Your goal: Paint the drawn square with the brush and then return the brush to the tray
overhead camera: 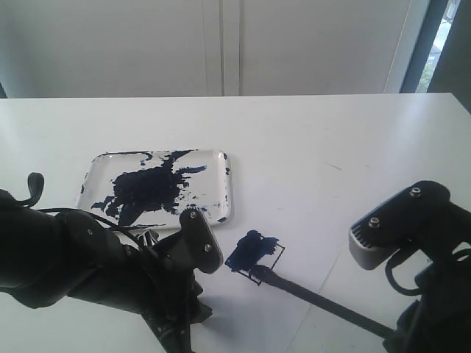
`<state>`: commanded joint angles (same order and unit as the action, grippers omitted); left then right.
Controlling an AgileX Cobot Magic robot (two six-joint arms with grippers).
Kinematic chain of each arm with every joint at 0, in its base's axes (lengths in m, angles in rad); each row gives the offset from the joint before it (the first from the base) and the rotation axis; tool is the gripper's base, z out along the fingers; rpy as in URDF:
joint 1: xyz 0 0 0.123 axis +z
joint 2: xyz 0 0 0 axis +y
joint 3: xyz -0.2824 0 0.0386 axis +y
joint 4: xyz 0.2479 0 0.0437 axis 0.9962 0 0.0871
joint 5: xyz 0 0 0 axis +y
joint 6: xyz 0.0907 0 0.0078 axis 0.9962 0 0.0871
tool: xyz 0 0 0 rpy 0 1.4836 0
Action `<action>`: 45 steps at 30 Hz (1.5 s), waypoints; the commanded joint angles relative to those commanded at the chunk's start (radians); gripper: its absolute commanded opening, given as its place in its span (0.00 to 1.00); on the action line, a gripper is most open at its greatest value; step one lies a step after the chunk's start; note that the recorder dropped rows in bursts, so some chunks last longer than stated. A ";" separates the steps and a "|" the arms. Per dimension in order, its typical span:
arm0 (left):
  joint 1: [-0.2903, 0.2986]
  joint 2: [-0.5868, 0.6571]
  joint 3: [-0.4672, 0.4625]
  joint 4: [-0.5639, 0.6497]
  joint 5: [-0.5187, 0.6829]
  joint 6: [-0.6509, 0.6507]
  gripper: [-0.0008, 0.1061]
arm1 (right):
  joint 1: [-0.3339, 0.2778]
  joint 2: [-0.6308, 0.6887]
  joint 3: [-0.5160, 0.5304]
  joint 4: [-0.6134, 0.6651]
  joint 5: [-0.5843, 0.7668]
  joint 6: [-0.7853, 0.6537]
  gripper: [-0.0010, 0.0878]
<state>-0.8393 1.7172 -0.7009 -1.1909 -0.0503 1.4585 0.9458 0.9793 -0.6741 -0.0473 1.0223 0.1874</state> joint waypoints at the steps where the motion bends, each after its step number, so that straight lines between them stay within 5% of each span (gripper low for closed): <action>1: 0.000 0.000 0.000 0.000 0.000 0.000 0.39 | 0.000 0.008 0.000 -0.002 0.000 0.000 0.01; 14: 0.000 0.000 0.000 0.000 0.000 0.000 0.39 | 0.000 0.017 0.000 -0.201 0.026 0.106 0.01; 33: 0.000 0.000 0.000 0.000 0.000 0.000 0.39 | 0.000 0.017 0.000 0.025 0.029 -0.034 0.01; 45: 0.000 0.000 0.000 0.000 -0.002 0.000 0.39 | 0.000 0.017 0.000 -0.049 0.060 0.017 0.01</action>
<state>-0.8393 1.7172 -0.7009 -1.1909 -0.0526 1.4585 0.9458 0.9963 -0.6741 -0.0961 1.0824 0.2045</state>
